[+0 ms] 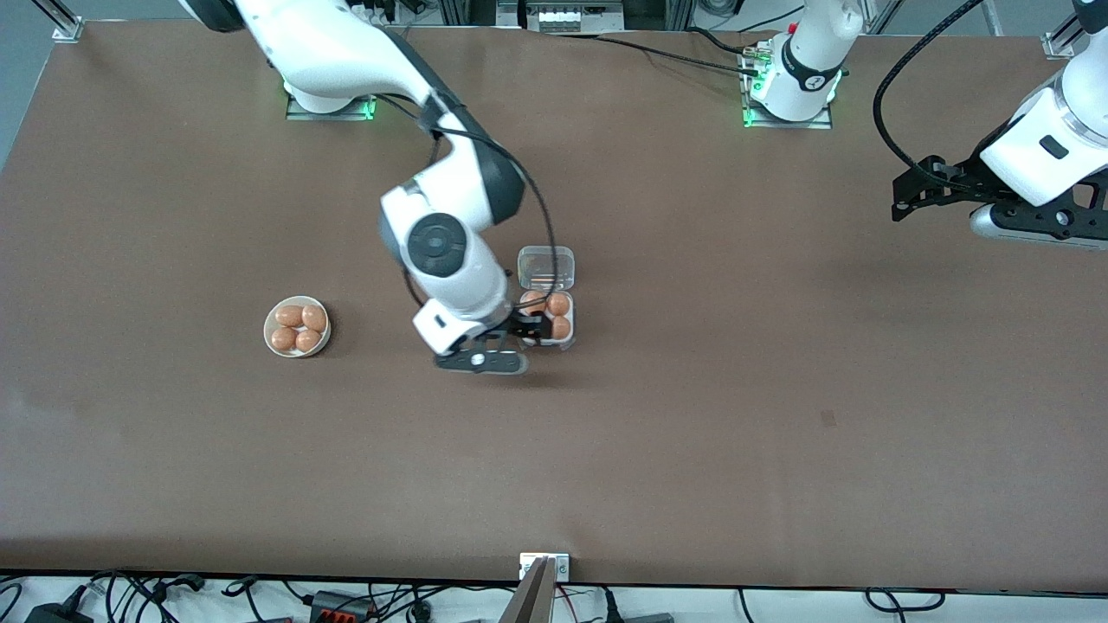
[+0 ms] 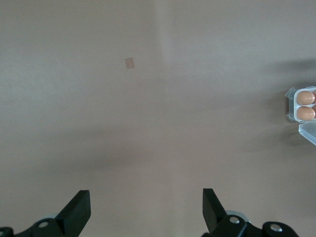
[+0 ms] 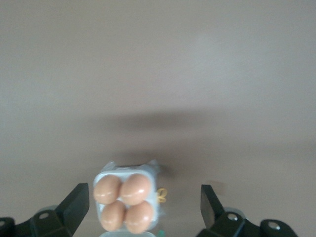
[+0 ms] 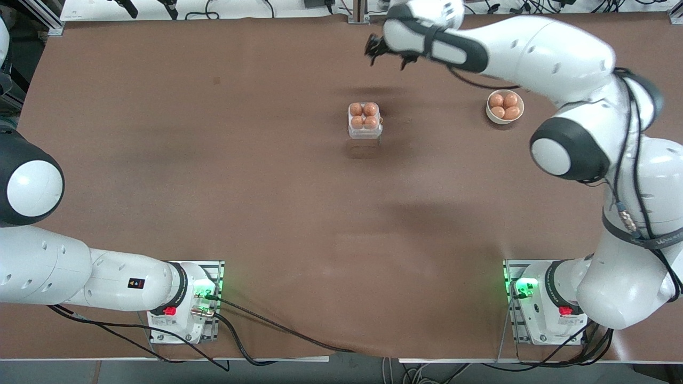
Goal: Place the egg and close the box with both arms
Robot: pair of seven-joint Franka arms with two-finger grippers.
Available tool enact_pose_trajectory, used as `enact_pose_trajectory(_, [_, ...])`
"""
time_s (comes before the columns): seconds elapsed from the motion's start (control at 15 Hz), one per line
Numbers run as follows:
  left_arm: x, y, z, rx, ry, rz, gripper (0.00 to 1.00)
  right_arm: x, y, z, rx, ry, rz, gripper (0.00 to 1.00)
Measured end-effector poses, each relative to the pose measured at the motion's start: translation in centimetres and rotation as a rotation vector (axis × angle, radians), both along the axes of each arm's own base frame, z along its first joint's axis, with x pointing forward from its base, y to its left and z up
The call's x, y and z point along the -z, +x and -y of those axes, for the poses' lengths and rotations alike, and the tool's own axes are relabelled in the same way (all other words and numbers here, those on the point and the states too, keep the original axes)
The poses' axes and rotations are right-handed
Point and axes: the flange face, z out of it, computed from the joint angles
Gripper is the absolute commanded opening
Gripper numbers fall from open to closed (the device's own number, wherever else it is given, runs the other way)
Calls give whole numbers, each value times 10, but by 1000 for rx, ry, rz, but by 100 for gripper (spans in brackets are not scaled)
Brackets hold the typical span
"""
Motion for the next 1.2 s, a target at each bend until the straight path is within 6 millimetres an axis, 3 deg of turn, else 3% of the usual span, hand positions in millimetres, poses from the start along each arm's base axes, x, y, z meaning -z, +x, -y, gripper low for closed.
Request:
enact_pose_trajectory(0.2, [0, 0, 0, 0, 0, 0, 100, -61, 24, 82, 34, -70, 15, 100])
enact_pose_trajectory(0.33, [0, 0, 0, 0, 0, 0, 100, -84, 31, 128, 38, -90, -9, 100])
enact_pose_trajectory(0.53, [0, 0, 0, 1, 0, 0, 100, -112, 37, 180, 89, -99, -21, 100])
enact_pose_trajectory(0.73, [0, 0, 0, 1, 0, -1, 100, -132, 40, 226, 87, -104, -28, 100])
enact_pose_trajectory(1.07, [0, 0, 0, 1, 0, -1, 100, -140, 44, 285, 83, -112, -56, 100])
enact_pose_trajectory(1.2, [0, 0, 1, 1, 0, -1, 100, -155, 41, 317, 68, -112, -54, 100])
